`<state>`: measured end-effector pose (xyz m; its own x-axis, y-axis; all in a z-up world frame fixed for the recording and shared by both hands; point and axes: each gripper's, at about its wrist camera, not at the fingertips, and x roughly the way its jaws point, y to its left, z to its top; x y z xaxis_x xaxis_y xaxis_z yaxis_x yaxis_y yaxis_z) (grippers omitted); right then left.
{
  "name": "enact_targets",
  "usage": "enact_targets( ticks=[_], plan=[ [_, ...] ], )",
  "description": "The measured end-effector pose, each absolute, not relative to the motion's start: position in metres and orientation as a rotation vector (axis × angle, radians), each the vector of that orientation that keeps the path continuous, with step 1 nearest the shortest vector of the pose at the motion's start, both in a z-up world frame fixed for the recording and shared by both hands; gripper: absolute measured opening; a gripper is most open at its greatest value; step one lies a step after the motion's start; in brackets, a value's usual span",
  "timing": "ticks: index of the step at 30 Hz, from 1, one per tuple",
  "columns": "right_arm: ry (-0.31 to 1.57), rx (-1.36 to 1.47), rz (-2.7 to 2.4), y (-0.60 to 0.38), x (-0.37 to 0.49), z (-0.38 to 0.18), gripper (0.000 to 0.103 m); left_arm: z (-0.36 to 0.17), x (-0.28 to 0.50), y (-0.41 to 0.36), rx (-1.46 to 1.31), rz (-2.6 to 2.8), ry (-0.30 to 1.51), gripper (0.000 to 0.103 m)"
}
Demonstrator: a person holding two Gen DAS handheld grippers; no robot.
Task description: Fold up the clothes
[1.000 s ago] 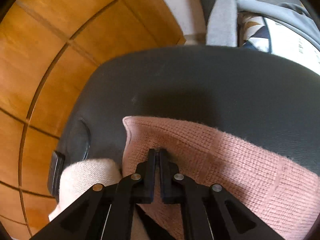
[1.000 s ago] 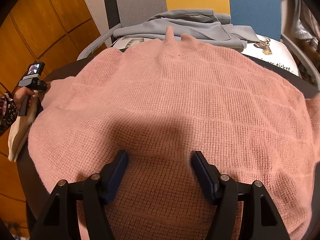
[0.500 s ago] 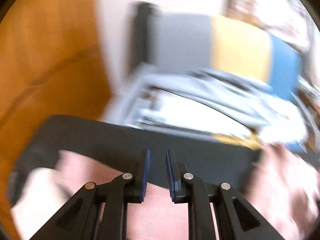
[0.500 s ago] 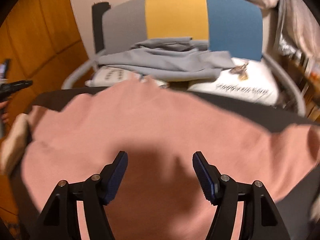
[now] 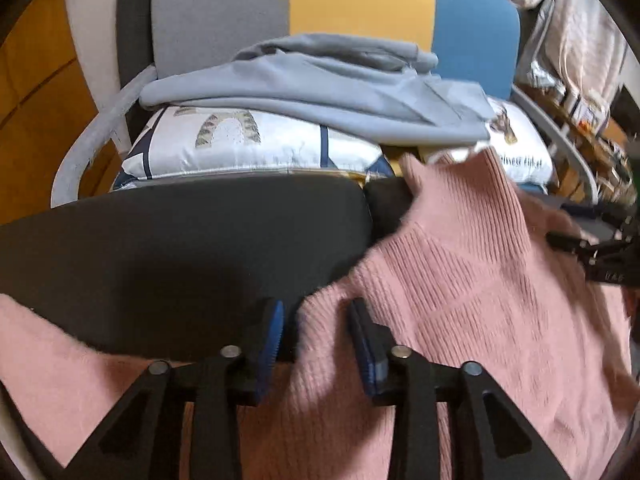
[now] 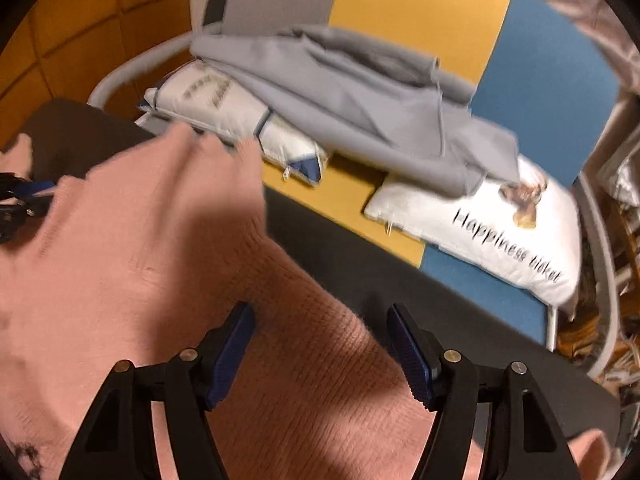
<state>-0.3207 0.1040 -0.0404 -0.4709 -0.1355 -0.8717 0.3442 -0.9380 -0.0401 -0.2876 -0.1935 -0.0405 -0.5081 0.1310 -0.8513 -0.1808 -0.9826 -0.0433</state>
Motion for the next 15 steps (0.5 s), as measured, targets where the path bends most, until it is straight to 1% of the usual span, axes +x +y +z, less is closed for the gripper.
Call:
enact_targets(
  ticks=[2, 3, 4, 6, 7, 9, 11, 13, 15],
  plan=[
    [0.270, 1.440, -2.455, 0.107, -0.319, -0.037, 0.032, -0.047, -0.294, -0.190, -1.422, 2.607, 0.112, 0.044],
    [0.262, 1.445, -2.455, 0.108, -0.318, -0.034, 0.010, -0.049, -0.299, -0.186, -1.406, 2.623, 0.145, 0.044],
    [0.254, 1.451, -2.455, 0.109, -0.316, -0.032, 0.010, -0.051, -0.304, -0.181, -1.391, 2.639, 0.184, 0.044],
    [0.326, 1.407, -2.528, 0.112, -0.313, -0.020, 0.010, -0.053, -0.317, -0.174, -1.377, 2.668, 0.220, 0.044],
    [0.318, 1.392, -2.565, 0.118, -0.313, -0.015, 0.010, -0.055, -0.325, -0.171, -1.373, 2.676, 0.234, 0.044],
    [0.235, 1.379, -2.649, 0.137, -0.317, -0.007, 0.010, -0.053, -0.337, -0.162, -1.370, 2.688, 0.263, 0.044],
    [0.203, 1.393, -2.668, 0.145, -0.321, -0.015, 0.010, -0.053, -0.346, -0.151, -1.364, 2.690, 0.321, 0.044],
    [0.187, 1.423, -2.671, 0.149, -0.324, -0.026, 0.010, -0.057, -0.352, -0.136, -1.343, 2.681, 0.440, 0.045],
    [0.164, 1.430, -2.691, 0.150, -0.325, -0.041, 0.010, -0.062, -0.355, -0.126, -1.325, 2.663, 0.514, 0.045]
  ],
)
